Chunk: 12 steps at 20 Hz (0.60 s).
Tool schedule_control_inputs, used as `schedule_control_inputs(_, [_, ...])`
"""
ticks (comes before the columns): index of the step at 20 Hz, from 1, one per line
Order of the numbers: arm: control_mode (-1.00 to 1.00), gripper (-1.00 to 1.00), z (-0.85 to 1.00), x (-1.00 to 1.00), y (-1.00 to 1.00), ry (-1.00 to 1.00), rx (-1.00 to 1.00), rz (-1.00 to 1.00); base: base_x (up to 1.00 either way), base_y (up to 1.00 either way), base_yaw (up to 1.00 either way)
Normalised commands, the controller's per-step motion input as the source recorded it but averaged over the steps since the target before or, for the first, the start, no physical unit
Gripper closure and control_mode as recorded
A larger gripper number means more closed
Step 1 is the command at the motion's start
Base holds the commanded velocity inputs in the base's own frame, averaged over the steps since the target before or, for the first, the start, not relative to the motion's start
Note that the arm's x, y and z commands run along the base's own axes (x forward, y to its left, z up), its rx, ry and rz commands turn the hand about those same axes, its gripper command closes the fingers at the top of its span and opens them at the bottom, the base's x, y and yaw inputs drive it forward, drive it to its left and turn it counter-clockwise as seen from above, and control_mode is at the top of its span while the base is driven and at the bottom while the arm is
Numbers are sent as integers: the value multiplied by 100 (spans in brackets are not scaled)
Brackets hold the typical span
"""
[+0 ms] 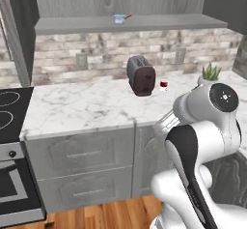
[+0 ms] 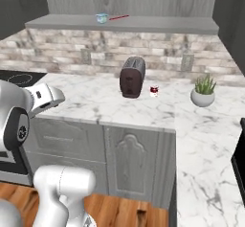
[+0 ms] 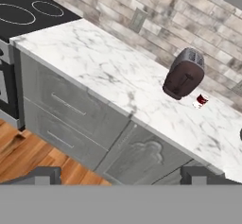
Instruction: Pick the yogurt and honey bottle from the counter and place them in the cabinets closest to them.
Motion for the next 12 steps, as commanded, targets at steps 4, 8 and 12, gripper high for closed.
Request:
schedule_control_inputs(4, [100,-100,0,0,0,0,0,0,-21,53,0])
schedule_control_inputs(8, [100,-100,0,0,0,0,0,0,-18,59,0])
schedule_control_inputs(12, [100,-100,0,0,0,0,0,0,-25,63,0])
